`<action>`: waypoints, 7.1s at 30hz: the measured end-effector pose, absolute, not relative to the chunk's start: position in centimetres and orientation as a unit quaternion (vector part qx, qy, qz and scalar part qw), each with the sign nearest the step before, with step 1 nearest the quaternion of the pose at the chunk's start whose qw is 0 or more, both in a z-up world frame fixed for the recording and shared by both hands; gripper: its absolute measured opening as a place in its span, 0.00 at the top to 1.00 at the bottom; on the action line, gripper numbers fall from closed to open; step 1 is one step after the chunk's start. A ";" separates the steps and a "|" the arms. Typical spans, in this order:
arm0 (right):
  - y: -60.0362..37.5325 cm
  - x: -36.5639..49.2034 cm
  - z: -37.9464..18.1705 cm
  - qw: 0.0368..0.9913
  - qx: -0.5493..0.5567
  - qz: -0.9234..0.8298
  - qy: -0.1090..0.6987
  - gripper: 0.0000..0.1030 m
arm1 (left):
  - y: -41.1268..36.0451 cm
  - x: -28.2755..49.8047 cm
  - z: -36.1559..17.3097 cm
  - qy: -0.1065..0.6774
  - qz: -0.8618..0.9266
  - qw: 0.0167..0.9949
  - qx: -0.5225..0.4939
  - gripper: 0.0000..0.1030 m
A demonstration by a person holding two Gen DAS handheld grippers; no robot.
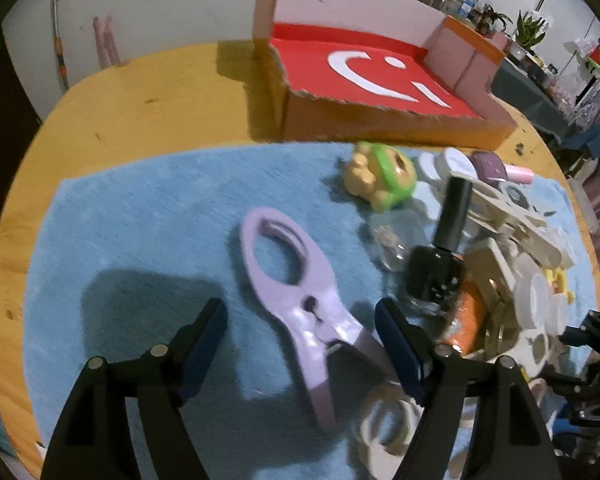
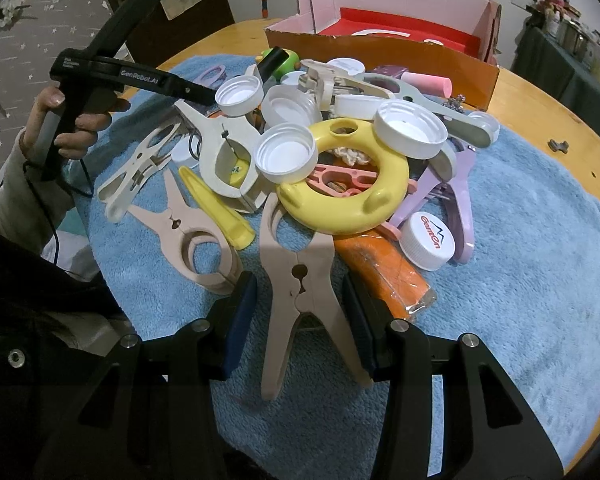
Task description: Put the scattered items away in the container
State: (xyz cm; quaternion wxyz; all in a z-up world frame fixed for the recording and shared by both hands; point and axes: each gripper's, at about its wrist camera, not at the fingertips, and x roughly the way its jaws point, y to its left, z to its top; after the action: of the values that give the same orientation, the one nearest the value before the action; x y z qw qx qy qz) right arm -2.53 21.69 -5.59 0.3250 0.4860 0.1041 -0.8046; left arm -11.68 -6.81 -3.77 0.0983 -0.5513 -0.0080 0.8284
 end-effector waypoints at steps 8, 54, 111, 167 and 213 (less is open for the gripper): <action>21.7 -2.5 -5.7 0.326 0.484 -0.805 0.104 0.58 | -6.6 -11.7 -3.7 -0.019 0.825 0.070 -0.561 0.29; 22.0 -0.1 -6.1 0.297 0.420 -0.848 0.126 0.67 | -3.9 -9.1 -3.2 -0.032 0.857 -0.034 -0.513 0.59; 22.8 0.9 -4.8 0.287 0.421 -0.851 0.129 0.72 | -4.2 -9.0 -3.0 -0.024 0.860 -0.017 -0.510 0.63; 22.8 0.2 -5.7 0.281 0.430 -0.851 0.110 0.66 | -4.0 -9.2 -2.5 -0.016 0.874 -0.020 -0.486 0.62; 22.9 0.2 -5.6 0.277 0.430 -0.852 0.113 0.66 | -3.8 -9.9 -2.6 0.018 0.864 -0.013 -0.503 0.66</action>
State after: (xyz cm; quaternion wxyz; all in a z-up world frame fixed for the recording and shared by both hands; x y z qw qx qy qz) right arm 0.21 22.86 -5.57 0.2770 0.4297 0.1134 -0.8519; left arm -9.91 -3.75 -2.56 -0.0129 -0.5027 0.0182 0.8641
